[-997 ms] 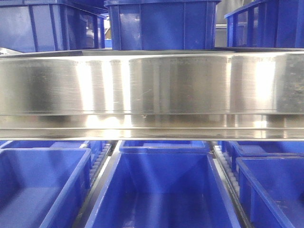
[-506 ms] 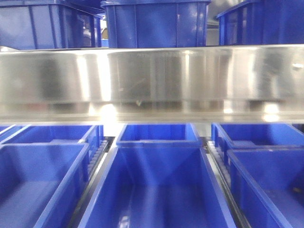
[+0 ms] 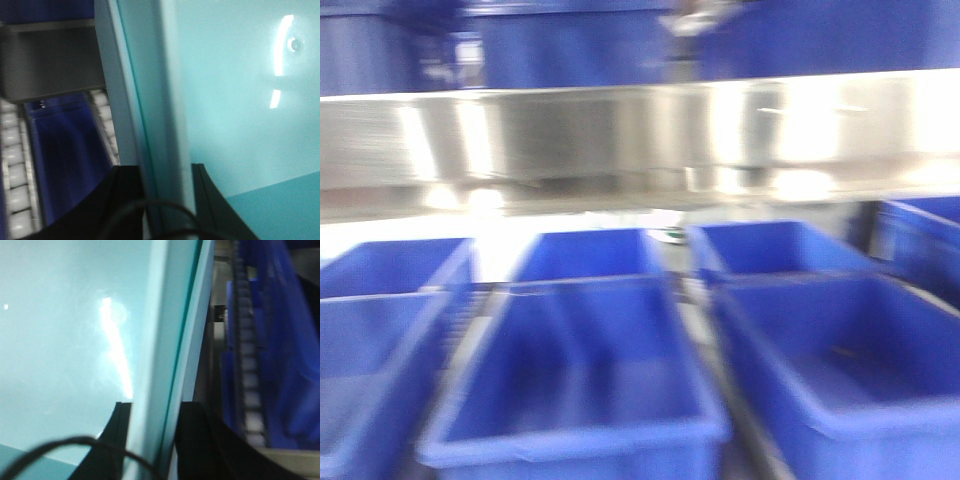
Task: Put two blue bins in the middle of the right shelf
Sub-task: 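Back away and drive along the aisle holding the teal bin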
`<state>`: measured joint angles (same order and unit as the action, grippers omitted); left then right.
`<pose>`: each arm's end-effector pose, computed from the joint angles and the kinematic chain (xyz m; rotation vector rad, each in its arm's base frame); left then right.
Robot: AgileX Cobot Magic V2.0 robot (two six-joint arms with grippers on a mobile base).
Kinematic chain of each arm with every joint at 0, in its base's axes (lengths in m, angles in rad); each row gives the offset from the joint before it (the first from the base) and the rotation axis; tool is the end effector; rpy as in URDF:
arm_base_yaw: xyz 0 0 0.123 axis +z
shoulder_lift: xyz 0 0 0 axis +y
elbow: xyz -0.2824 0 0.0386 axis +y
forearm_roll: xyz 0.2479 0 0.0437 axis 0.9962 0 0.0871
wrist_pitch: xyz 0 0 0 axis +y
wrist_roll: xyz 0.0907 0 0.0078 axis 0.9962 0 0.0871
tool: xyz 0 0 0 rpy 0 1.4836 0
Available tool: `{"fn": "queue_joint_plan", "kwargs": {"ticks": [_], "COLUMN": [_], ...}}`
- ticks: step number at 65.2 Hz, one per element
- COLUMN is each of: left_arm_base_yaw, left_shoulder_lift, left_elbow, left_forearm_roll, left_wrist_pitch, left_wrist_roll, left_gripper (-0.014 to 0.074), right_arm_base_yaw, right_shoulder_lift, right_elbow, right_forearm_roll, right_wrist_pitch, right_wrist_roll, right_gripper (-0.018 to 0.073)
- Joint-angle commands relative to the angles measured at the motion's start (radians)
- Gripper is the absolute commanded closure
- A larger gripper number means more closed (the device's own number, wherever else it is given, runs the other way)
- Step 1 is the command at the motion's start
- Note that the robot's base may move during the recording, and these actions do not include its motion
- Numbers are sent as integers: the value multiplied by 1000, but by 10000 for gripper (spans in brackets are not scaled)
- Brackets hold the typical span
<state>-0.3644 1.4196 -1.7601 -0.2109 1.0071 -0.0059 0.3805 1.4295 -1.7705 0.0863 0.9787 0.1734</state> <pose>0.2653 -0.1185 0.4836 0.3690 2.1356 -0.4714 0.2713 0.1156 0.4846 -0.2134 2.1379 0.4306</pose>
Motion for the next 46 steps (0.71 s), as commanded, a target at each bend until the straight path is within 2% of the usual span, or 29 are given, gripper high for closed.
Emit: {"fn": "queue_joint_plan", "kwargs": {"ticks": [1,46], "left_arm_base_yaw": [-14,-14], "left_shoulder_lift": [-26,-26], "left_elbow": [-21,-21], "left_forearm_roll": [-117,-117], "left_wrist_pitch": [-60,-60], "left_wrist_roll": [25,25], "left_gripper": [706,706], "right_arm_base_yaw": [1,1], "right_shoulder_lift": [-7,-7], "right_elbow": [-11,-11], "right_forearm_roll": [11,11], "right_wrist_pitch": [-117,-120], "right_wrist_roll": [8,8], "right_gripper": [713,713]}}
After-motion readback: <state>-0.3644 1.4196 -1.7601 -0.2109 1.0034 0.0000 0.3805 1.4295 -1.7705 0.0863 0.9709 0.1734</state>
